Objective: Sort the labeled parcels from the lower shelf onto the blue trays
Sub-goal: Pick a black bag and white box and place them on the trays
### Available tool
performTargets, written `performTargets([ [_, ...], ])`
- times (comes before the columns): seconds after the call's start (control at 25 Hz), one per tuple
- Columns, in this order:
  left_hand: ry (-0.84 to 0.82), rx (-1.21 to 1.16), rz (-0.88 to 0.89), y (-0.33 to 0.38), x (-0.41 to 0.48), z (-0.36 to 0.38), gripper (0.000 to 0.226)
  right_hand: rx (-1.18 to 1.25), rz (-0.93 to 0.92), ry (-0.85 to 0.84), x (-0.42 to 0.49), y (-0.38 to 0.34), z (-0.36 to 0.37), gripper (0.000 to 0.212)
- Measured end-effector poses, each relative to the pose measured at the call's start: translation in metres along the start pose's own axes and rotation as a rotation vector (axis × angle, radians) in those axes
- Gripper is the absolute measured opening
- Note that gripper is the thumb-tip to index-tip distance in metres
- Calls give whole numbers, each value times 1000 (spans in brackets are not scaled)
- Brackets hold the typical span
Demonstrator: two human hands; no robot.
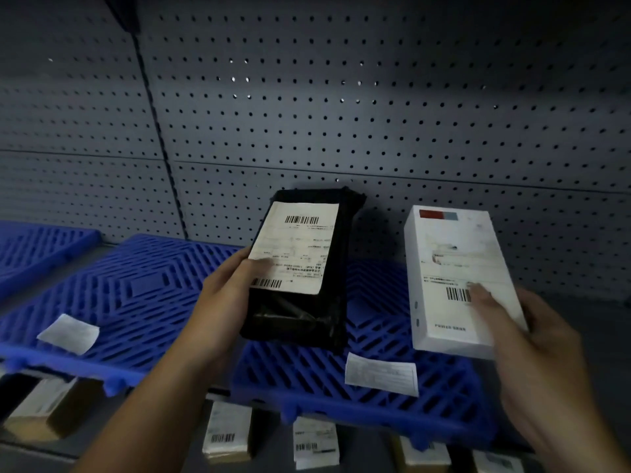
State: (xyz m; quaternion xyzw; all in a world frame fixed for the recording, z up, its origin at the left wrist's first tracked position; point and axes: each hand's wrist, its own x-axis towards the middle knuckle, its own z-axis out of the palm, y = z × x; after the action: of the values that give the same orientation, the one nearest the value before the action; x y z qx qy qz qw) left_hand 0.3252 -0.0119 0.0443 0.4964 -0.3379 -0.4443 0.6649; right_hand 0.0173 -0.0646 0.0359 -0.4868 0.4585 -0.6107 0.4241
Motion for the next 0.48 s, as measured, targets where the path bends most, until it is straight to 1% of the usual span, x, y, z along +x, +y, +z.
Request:
performTargets([
  [0.08,-16,8,-30,-4,6,2,23,-17,12,20,-4,-2,1,37],
  [0.12,-14,25,-32,-4,9,3,24,-20,8,26,-4,-3,1,38],
  [0.24,-4,103,-13,-7,14,8,21,-18,-7,57,-1,-6,-3,50],
  [0.28,4,119,-12,-7,15,11,22,-17,-9,71,1,-7,-4,51],
  [0.48,22,145,-10,-7,18,19,21,-52,-5,137,8,-10,-10,36],
])
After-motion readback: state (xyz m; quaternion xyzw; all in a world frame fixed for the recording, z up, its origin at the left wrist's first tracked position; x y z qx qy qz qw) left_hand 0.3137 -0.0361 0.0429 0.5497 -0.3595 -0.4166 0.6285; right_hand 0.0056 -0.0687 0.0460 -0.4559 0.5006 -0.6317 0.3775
